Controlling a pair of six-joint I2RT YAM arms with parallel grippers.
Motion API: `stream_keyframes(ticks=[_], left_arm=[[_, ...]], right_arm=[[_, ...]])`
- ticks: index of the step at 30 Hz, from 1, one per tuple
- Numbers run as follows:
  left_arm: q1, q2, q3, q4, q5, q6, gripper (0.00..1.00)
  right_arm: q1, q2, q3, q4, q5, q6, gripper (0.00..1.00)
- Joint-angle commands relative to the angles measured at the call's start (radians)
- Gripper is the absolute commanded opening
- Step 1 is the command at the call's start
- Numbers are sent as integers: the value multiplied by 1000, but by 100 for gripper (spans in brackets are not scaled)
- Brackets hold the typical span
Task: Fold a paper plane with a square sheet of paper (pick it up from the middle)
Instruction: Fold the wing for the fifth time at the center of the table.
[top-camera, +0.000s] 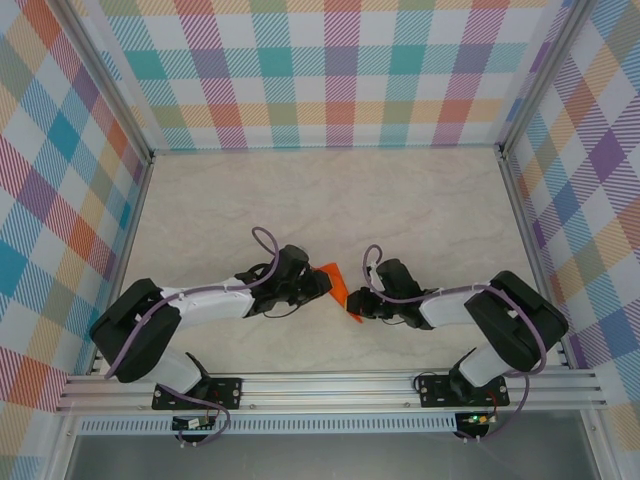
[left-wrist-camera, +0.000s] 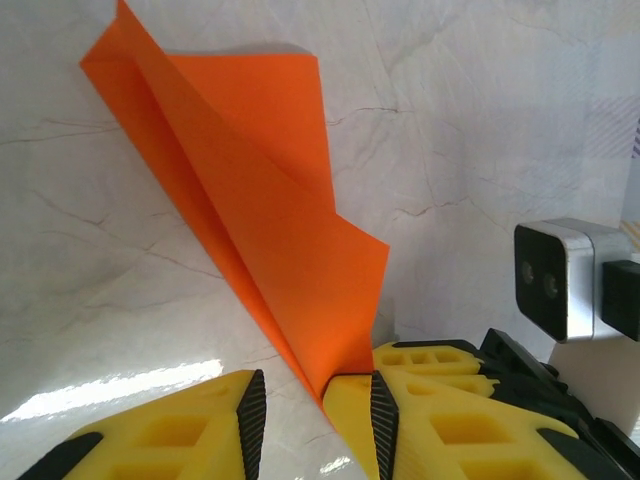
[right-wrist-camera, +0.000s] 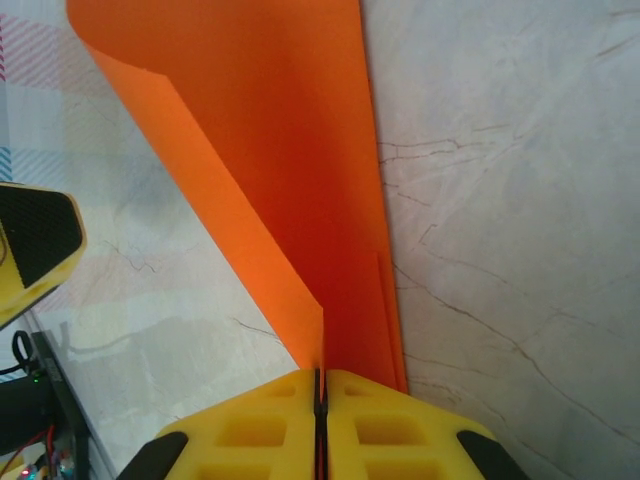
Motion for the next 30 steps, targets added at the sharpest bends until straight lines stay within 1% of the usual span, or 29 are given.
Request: stream_keyframes(ticks=[1,8,18,30], left_arm=[[9,39,-6,93,40,10,36],[8,126,2,221,61,1,37],[8,185,4,333,65,9,39],[9,259,24,350,43,32,40]], right_arm=[[-14,31,19,10,-67,50,9],[-24,63,19,25,-80,80,10],[-36,83,17,22,-82,86,10],[-43,78,12,14,-80,93,12]])
